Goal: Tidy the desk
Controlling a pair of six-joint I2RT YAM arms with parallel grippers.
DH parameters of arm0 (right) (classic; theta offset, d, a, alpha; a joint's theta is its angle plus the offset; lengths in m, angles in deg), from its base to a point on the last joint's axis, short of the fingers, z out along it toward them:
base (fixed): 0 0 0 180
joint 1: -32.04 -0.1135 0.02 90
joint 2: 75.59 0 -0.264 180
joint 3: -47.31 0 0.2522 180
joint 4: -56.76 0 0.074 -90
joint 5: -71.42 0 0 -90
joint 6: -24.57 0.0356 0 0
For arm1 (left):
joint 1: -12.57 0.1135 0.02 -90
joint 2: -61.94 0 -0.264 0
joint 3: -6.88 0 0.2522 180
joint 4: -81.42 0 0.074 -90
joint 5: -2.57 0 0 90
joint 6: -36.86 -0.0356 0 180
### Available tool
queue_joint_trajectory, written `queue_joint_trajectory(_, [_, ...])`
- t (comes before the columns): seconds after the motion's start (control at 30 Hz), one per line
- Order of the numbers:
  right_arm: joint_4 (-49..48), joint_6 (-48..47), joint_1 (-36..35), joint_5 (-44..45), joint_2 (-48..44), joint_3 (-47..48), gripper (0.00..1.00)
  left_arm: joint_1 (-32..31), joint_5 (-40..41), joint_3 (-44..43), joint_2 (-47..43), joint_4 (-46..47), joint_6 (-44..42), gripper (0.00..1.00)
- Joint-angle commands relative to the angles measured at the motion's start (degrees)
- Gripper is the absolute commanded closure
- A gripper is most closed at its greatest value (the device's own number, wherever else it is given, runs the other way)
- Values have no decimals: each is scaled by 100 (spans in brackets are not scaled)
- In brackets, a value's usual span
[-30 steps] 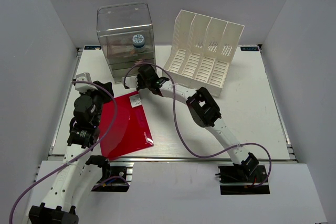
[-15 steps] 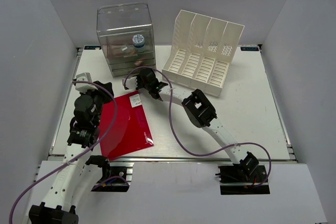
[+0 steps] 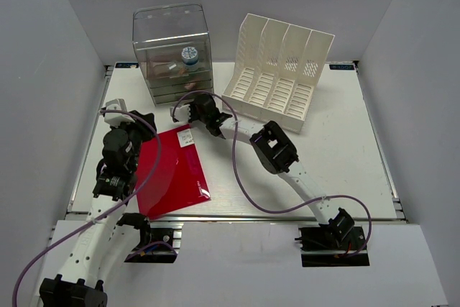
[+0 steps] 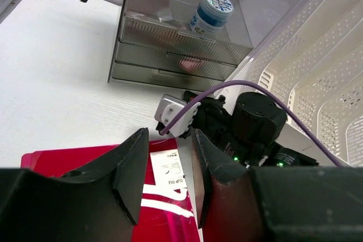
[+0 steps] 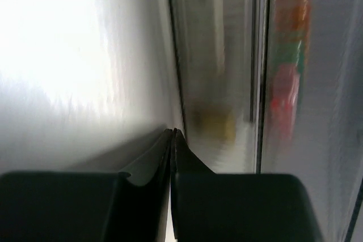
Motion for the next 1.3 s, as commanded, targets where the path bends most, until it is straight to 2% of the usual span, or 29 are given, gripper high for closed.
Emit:
queue_joint_trajectory(0.0, [208, 581, 73, -28, -981, -500, 100, -22, 25, -37, 32, 2, -18, 53])
queue_joint_trajectory(0.07, [527, 907, 12, -362, -1851, -1194, 100, -22, -54, -19, 93, 20, -9, 52])
queue_joint_trajectory(0.1, [999, 1327, -15, -485, -2115, -1353, 100, -22, -89, -19, 94, 37, -18, 51])
queue_joint_trajectory(0.13, [1325, 1679, -24, -721, -2587, -1442, 94, -22, -124, -2, 103, 46, -27, 50])
queue_joint_trajectory(0.17, [1885, 2065, -24, -863, -2775, -1243, 85, -22, -116, 7, 111, 55, -27, 49])
queue_joint_trajectory(0.2, [2979, 3009, 20, -1125, -2890, -1014, 66, -22, -98, -1, 138, 37, -27, 33])
queue_joint_trajectory(0.27, [3961, 3675, 55, -1828, -3293, -810, 51, -22, 41, 7, 173, 20, 52, 20])
queue_joint_trajectory(0.3, [4157, 3860, 81, -2075, -3556, -1106, 36, -22, 86, -1, 234, -41, 70, 14])
queue_joint_trajectory(0.33, [4272, 4027, 99, -2469, -4177, -1465, 26, -22, 104, -2, 252, -59, 96, 5])
queue_joint_trajectory(0.37, [4342, 4125, 108, -2620, -4435, -1774, 16, -22, 113, 7, 322, -103, 122, 2])
queue_joint_trajectory(0.4, [4421, 4178, 99, -2752, -4620, -2133, 11, -22, 113, -54, 383, -173, 140, 2])
queue_joint_trajectory(0.5, [4633, 4328, 187, -3026, -5253, -2583, 11, -22, 165, -255, 970, -498, 289, 2])
queue_joint_trajectory(0.63, [5202, 4722, 459, -3402, -5177, -2375, 12, 75, -11, -590, 1542, -1436, 737, 2])
queue_joint_trajectory(0.7, [5406, 5003, 591, -4006, -4949, -2226, 16, 75, -45, -530, 1579, -1632, 878, 2])
queue_joint_trajectory(0.77, [5459, 5520, 697, -4544, -4755, -2295, 26, 75, -46, -468, 1535, -1878, 1080, 2])
queue_joint_trajectory(0.8, [5425, 5645, 749, -5086, -4693, -2382, 28, 75, -37, -520, 1553, -1966, 1133, 2])
queue_joint_trajectory(0.9, [4811, 6251, 811, -5661, -4561, -2918, 32, 75, 191, -852, 1763, -2615, 1379, 2])
queue_joint_trajectory(0.97, [3945, 6733, 794, -5628, -4630, -3559, 26, 75, 288, -942, 1860, -2932, 1414, 2])
queue_joint_trajectory(1.03, [3519, 6929, 785, -5217, -4701, -3911, 14, 75, 446, -916, 1869, -3091, 1493, 2])
queue_joint_trajectory(1.07, [3360, 7104, 741, -5067, -4701, -4086, 11, 75, 490, -863, 1895, -3135, 1511, 2])
queue_joint_trajectory(1.13, [3087, 7482, 749, -4934, -4587, -4106, 11, 128, 560, -688, 1983, -3170, 1572, 2])
queue_joint_trajectory(1.27, [3086, 7518, 653, -4494, -4342, -3861, 11, 364, 596, -678, 2405, -3259, 1625, 2])
